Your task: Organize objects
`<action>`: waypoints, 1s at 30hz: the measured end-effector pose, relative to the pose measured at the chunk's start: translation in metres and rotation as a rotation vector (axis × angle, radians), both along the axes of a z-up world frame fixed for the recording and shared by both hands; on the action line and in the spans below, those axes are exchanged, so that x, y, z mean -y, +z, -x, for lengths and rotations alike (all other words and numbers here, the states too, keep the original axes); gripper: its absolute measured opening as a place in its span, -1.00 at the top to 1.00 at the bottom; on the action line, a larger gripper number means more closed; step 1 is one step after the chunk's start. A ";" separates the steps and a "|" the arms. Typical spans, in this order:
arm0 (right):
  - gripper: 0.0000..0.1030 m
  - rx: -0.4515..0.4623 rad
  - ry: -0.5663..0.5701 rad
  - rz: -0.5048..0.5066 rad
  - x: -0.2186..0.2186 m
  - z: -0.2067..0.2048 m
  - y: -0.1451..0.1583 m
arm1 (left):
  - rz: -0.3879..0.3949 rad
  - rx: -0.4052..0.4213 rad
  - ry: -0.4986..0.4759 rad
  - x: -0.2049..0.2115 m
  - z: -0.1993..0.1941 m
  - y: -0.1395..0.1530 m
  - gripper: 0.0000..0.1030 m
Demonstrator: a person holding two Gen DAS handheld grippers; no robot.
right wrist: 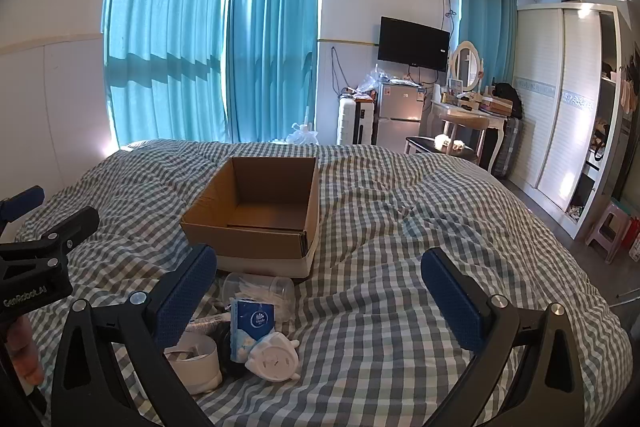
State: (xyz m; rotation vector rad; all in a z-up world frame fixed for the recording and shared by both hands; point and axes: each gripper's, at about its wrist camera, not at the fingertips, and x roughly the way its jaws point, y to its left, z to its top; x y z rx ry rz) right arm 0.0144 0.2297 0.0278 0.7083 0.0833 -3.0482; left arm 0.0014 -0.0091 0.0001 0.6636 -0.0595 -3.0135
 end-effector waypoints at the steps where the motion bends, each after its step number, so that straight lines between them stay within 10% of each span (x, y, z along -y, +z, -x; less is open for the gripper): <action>1: -1.00 0.000 0.000 0.000 0.000 0.000 0.000 | -0.001 0.001 0.002 0.000 0.000 0.000 -1.00; 30: -0.99 0.014 0.022 -0.006 0.009 0.000 -0.003 | -0.018 0.013 0.004 0.008 -0.002 0.001 -1.00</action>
